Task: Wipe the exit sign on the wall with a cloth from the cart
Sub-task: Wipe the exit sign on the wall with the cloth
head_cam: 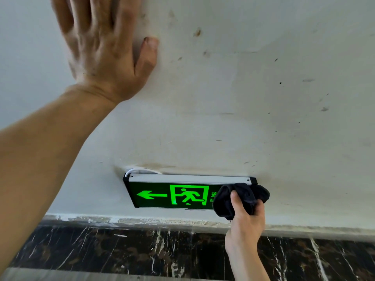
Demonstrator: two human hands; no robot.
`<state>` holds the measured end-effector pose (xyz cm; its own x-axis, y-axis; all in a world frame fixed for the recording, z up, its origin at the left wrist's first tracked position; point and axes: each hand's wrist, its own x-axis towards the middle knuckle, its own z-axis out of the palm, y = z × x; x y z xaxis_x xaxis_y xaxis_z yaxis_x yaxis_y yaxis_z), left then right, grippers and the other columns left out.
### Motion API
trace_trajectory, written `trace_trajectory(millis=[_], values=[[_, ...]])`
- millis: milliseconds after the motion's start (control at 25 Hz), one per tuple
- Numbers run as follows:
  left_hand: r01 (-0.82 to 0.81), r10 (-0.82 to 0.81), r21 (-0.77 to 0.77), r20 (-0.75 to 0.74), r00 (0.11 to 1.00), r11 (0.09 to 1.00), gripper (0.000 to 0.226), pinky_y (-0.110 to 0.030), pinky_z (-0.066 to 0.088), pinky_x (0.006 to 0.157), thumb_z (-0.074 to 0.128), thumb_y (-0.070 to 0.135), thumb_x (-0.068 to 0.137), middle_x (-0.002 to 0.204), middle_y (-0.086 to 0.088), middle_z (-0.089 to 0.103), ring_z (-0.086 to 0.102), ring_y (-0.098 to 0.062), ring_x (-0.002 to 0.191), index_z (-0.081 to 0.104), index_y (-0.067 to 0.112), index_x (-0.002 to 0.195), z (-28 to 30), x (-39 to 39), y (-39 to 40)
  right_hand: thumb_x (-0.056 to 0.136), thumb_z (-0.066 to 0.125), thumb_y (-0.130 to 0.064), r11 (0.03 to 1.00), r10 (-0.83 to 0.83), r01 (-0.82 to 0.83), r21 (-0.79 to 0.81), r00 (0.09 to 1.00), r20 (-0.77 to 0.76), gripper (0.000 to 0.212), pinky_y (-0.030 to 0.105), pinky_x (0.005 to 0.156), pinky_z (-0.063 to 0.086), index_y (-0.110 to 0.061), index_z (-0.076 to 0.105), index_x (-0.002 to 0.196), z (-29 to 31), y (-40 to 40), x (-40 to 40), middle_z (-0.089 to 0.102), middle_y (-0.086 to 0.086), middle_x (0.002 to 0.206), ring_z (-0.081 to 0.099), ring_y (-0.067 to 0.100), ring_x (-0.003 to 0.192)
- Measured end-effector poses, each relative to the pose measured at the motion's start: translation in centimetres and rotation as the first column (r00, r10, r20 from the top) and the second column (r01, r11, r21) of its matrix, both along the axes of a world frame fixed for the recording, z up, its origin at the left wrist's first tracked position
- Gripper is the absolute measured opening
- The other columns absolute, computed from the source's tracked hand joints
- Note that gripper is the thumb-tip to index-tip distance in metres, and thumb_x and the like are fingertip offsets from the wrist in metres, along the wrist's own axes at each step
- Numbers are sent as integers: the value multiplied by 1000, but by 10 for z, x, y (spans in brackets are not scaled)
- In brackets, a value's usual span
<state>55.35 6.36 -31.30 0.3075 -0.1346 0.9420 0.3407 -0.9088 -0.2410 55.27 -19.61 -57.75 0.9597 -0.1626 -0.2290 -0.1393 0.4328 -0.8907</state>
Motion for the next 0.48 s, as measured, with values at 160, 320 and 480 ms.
trace_trajectory(millis=[160,320,480], values=[[7,-7,-31,0,1000,999,47,-58,33,93,47,38,90,124,-28,53,46,-43,106,35,10,126,1,-2,-4,77,77,-12,995,93,-93,-46,996,-3,27,21,73,45,-38,69,81,0,27,-13,73,-19,83,67,1,81],[29,-29,0,-4,1000,1000,46,-59,39,86,52,35,87,115,-28,58,54,-45,99,50,4,121,5,-6,-9,74,79,-10,965,254,-255,-56,967,-27,26,17,65,48,-32,69,84,0,87,-44,74,-15,83,66,-2,73],[50,-50,14,20,999,999,45,-53,43,82,57,35,85,108,-24,64,59,-42,95,63,1,114,6,-5,-16,73,80,-9,950,310,-312,-19,948,-71,20,11,58,48,-25,69,73,-3,138,-65,71,-11,68,61,1,63]])
